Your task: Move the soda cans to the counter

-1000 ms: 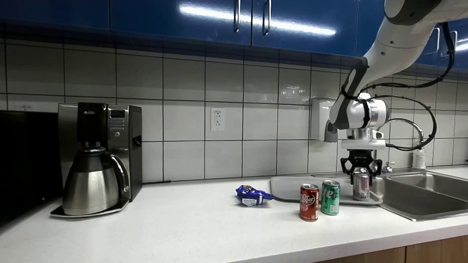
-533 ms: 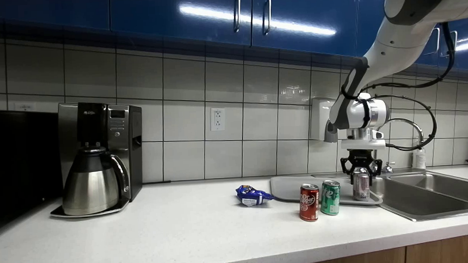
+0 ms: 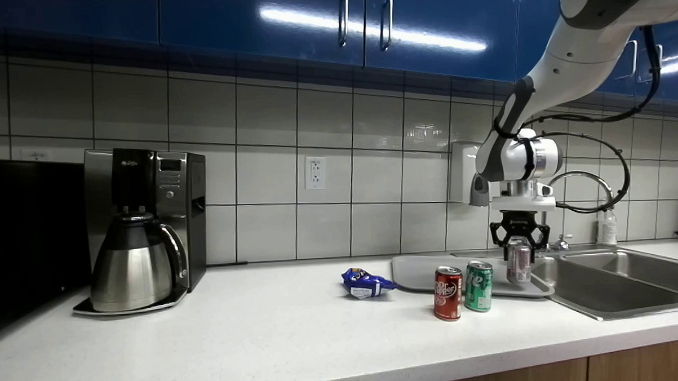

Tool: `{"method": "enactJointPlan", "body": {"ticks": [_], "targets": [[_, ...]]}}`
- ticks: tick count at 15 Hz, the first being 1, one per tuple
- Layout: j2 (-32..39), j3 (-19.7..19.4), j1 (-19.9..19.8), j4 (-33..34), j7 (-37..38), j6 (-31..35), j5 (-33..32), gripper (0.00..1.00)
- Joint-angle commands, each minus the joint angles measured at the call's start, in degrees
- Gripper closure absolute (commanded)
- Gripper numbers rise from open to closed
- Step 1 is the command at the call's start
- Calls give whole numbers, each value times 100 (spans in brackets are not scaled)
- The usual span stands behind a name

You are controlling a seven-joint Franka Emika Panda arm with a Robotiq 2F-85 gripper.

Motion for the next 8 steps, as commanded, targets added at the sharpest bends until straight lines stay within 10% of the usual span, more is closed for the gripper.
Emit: {"method": "enactJointPlan", "body": {"ticks": [1, 8], "targets": [[-473, 63, -29, -315, -130, 57, 35, 62], [-980, 54, 100, -822, -17, 112, -66, 62]]}}
